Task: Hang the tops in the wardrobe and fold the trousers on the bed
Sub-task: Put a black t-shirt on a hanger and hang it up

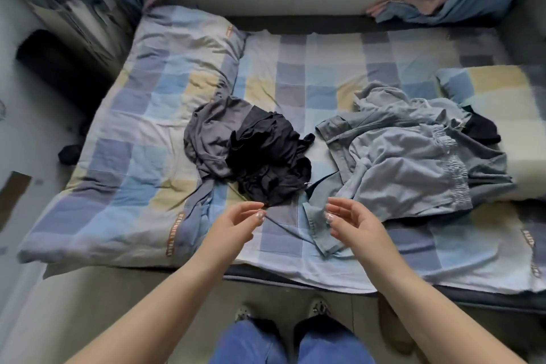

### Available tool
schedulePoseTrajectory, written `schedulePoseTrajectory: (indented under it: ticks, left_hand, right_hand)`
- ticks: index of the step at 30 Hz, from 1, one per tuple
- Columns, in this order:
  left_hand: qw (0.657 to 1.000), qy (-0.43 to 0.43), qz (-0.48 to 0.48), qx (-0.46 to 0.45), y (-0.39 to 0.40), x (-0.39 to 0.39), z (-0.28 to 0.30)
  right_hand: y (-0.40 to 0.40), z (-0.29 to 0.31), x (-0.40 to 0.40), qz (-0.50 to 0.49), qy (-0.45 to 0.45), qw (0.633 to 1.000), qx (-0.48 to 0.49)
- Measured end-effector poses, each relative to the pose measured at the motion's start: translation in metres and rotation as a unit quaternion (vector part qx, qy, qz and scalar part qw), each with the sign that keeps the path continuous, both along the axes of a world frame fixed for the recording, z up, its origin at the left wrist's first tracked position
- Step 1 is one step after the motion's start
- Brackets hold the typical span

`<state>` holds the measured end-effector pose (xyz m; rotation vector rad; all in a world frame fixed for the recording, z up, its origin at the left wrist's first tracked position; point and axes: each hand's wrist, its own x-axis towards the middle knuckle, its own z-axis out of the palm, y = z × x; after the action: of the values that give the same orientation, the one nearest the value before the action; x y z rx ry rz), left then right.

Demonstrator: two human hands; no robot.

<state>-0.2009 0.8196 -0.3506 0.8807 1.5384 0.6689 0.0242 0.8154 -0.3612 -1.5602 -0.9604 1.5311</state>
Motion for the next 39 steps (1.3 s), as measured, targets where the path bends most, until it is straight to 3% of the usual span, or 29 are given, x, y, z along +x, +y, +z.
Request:
schedulePoseTrajectory:
  ticks: [6, 12, 19, 23, 27, 30, 35, 39]
  left_hand:
    - [1.000, -0.006, 0.009, -0.025, 0.054, -0.055, -0.036]
    - [0.997, 0.019, -0.053, -0.050, 0.123, -0.108, -0.096]
    - [0.991, 0.046, -0.109, -0.061, 0.186, -0.098, -0.204]
    - [0.984, 0.068, -0.162, -0.036, 0.206, -0.073, -0.281]
    - [0.960, 0.125, -0.250, 0.013, 0.236, -0.051, -0.360]
    - [0.925, 0.204, -0.311, 0.076, 0.255, -0.038, -0.415]
    - [0.860, 0.289, -0.405, 0.112, 0.269, -0.027, -0.472]
    - [0.842, 0.324, -0.403, 0.150, 0.269, -0.023, -0.483]
  right_hand:
    - [0.053, -0.034, -0.041, -0.009, -0.023, 0.999, -0.022]
    - [0.090, -0.103, -0.087, -0.048, -0.057, 0.995, -0.066]
    - [0.136, -0.212, -0.094, -0.045, -0.129, 0.986, -0.095]
    - [0.173, -0.289, -0.078, 0.020, -0.208, 0.971, -0.116]
    - [0.221, -0.366, -0.052, 0.151, -0.348, 0.921, -0.088]
    - [0.257, -0.410, -0.035, 0.185, -0.412, 0.889, -0.070]
    - [0.306, -0.459, -0.027, 0.178, -0.446, 0.876, -0.040]
    - [0.316, -0.480, -0.032, 0.168, -0.449, 0.878, -0.013]
